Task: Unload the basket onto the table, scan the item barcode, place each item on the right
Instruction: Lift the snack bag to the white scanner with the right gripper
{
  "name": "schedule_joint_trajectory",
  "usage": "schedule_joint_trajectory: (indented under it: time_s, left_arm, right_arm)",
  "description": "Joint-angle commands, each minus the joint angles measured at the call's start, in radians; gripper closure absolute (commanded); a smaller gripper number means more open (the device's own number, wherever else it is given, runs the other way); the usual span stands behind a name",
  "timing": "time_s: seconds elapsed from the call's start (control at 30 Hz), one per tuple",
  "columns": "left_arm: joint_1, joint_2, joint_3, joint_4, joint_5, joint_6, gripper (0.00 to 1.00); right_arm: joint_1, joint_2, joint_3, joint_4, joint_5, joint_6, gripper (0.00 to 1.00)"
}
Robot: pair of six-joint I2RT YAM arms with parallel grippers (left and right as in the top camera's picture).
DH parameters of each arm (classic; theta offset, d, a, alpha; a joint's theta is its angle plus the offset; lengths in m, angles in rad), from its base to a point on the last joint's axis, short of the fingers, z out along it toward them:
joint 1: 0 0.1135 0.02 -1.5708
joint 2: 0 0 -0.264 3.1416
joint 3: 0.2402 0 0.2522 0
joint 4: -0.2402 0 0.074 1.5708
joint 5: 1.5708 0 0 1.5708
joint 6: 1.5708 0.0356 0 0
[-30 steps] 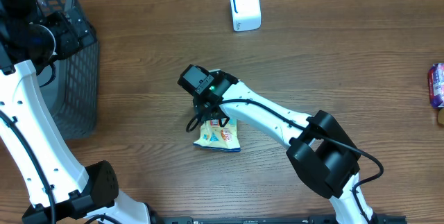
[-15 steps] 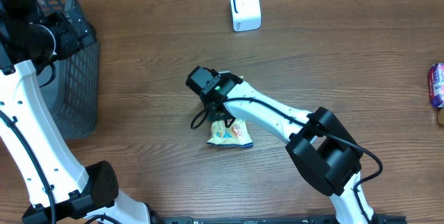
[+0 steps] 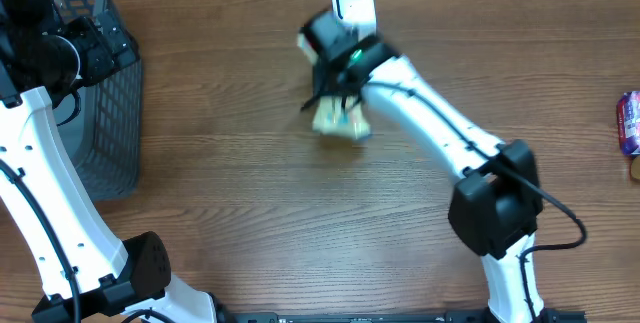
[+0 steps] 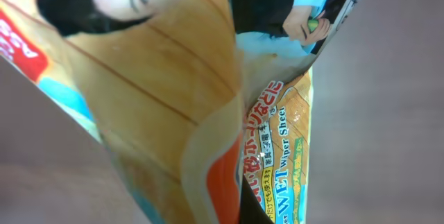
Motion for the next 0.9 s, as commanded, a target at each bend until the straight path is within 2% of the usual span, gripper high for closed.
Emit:
schedule_joint_trajectory:
  time_s: [0.0,0.23,0.43,0.63,0.77,0.87]
  left_arm:
    - [0.010,-0.014,-0.002,-0.002,-0.006,0.015,0.00]
    - [0.010,-0.014,-0.002,-0.002,-0.006,0.015,0.00]
    - [0.010,-0.014,-0.002,-0.002,-0.006,0.015,0.00]
    - [0.010,-0.014,-0.002,-0.002,-0.006,0.015,0.00]
    - [0.010,-0.014,-0.002,-0.002,-0.006,0.015,0.00]
    - [0.010,-0.014,-0.002,-0.002,-0.006,0.015,0.00]
  right_arm:
    - [-0.080,-0.016,0.093,0.108,0.016,-0.074,0.96]
    - [-0.170,0.013,0.062,0.468,0.022,-0.074,0.96]
    - [-0.159,0.115,0.059,0.591,0.155,-0.080,0.96]
    - [-0.116,0.179,0.059,0.620,0.370,-0.356,0.96]
    - [-0.095,0.179,0.059,0.620,0.386,-0.493,0.96]
    - [-0.090,0.179,0.059,0.612,0.385,-0.534,0.96]
